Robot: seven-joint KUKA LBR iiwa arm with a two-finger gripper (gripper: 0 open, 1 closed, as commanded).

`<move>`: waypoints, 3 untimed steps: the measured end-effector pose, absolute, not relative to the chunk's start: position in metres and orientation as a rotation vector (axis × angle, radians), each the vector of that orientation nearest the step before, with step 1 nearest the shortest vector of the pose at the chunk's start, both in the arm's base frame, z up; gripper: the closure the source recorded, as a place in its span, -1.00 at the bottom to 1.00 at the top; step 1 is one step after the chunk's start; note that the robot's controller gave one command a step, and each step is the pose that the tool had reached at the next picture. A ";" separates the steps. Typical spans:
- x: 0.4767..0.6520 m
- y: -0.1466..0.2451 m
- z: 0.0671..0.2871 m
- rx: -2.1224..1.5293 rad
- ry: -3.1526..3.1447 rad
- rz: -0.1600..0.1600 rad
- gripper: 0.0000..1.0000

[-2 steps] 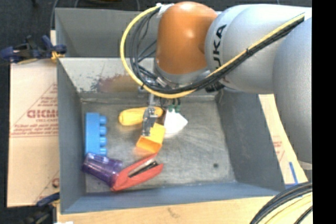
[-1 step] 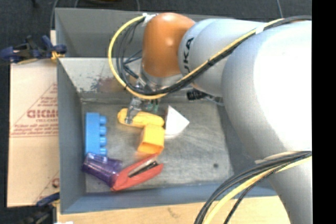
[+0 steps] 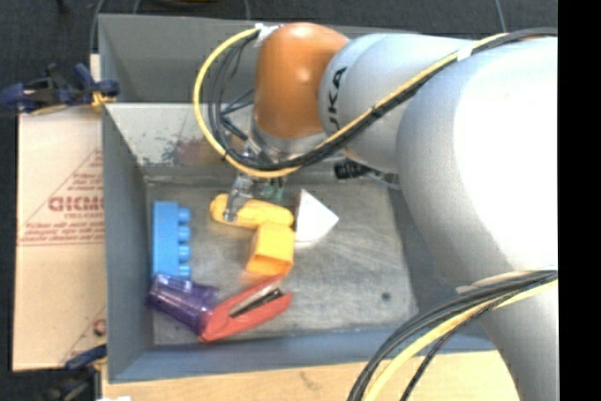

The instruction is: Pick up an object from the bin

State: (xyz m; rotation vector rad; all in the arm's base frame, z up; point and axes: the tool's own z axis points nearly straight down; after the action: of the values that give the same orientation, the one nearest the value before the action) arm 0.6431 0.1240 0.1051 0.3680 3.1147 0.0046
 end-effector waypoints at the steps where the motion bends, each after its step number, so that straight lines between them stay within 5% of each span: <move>1: 0.642 0.123 0.152 0.359 3.122 0.002 1.00; 2: 0.643 0.124 0.221 0.339 3.122 0.003 1.00; 3: 0.649 0.129 0.156 0.327 3.124 -0.004 -1.00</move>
Offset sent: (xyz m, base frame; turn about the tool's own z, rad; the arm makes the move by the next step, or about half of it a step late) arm -0.0008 0.0006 0.1577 -0.0304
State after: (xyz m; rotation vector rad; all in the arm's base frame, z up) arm 0.6495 0.1293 0.1562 0.3268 3.1244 -0.0040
